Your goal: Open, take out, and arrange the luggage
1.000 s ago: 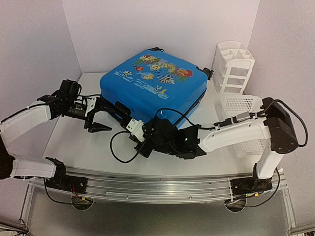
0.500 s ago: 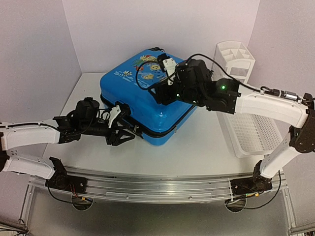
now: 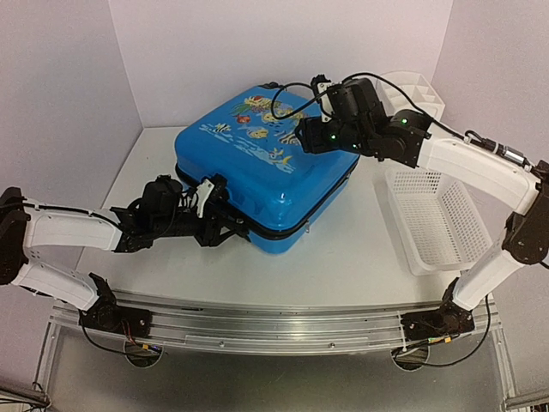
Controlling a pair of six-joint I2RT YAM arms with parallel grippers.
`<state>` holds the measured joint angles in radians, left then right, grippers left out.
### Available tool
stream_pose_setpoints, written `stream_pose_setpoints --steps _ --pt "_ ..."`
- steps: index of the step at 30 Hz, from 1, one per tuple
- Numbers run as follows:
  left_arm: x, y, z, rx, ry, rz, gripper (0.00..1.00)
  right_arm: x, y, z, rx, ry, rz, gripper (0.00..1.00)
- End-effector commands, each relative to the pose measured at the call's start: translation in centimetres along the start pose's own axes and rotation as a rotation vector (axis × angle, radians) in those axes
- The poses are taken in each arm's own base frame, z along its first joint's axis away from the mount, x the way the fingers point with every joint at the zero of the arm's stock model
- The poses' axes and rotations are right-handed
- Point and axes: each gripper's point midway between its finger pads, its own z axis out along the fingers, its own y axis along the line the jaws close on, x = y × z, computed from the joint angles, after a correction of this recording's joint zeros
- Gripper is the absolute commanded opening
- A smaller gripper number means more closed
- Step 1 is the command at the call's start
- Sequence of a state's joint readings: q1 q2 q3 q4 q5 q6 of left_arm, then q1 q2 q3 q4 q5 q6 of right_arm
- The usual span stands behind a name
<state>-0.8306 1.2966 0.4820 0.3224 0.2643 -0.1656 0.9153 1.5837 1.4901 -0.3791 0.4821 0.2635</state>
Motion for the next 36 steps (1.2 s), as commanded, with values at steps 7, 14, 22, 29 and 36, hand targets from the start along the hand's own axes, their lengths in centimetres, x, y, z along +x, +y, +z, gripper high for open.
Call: stream_pose_setpoints --steps 7,14,22,29,36 --pt "-1.9 -0.8 1.3 0.045 -0.087 0.023 0.43 1.5 0.2 1.5 -0.017 0.059 0.026 0.63" --pt "-1.9 -1.9 1.2 0.088 -0.102 0.074 0.41 3.0 -0.1 2.0 -0.001 0.090 0.076 0.62" --pt "-2.5 -2.4 0.7 0.093 -0.129 0.112 0.47 4.2 -1.7 1.0 0.051 0.103 0.109 0.62" --pt "-2.2 -4.1 1.3 0.098 -0.143 0.208 0.56 3.9 -5.8 0.6 0.161 0.111 0.192 0.64" --pt "-3.2 -2.0 2.6 -0.016 -0.163 0.141 0.51 3.5 -7.9 1.3 0.206 0.127 0.211 0.63"
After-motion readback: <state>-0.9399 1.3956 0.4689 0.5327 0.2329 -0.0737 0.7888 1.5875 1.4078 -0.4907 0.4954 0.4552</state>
